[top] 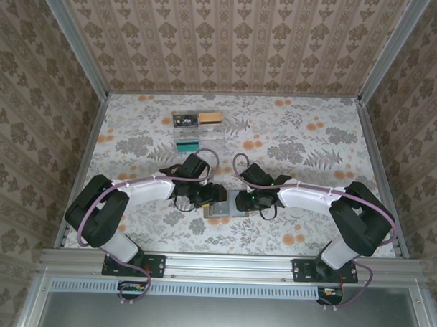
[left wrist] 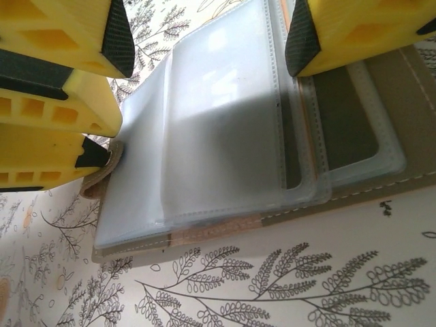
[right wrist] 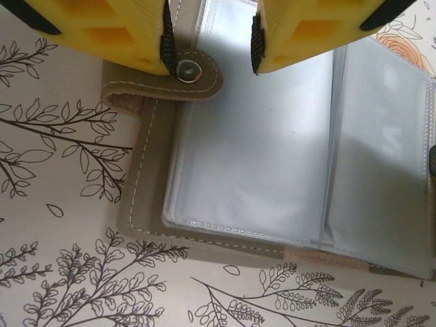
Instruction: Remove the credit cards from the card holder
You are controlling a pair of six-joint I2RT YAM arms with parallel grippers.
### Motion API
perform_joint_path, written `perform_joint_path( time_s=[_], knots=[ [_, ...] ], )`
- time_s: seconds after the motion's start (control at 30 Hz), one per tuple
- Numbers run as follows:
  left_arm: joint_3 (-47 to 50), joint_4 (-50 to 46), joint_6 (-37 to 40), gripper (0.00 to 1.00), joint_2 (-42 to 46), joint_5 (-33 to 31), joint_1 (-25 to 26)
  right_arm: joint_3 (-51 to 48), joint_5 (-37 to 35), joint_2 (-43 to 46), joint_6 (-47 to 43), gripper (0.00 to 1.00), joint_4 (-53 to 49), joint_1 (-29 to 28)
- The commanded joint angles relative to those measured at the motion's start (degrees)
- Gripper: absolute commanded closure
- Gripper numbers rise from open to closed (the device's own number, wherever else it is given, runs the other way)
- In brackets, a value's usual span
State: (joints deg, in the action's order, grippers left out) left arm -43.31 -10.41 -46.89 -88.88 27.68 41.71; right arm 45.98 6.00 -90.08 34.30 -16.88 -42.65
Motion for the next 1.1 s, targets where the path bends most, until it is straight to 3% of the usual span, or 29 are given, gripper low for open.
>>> perform_joint_path(
  time_s=[0.0, 0.37, 0.67, 1.07],
  knots=[
    [-0.88, 1.10, 1.12, 0.36, -0.90, 1.67, 0.54, -0.80, 0.44, -0.95, 0.59, 0.62, 0.04, -0.38],
    [-0.58, 2.44, 1.63, 0.40, -0.02, 3.61, 0.78, -0.71, 0.35, -1.06, 0.63, 0.62, 0.04, -0.40],
    [-1.08, 1.67, 1.91, 0.33, 0.57, 2.91, 0.82, -0.88, -0.07, -0.73, 0.98, 0.61, -0.08, -0.32],
    [-7.53, 2.83, 2.96, 0.43, -3.64, 6.66, 2.22, -4.52, -6.46, 7.97, 3.47, 0.60, -1.48, 1.45]
  ],
)
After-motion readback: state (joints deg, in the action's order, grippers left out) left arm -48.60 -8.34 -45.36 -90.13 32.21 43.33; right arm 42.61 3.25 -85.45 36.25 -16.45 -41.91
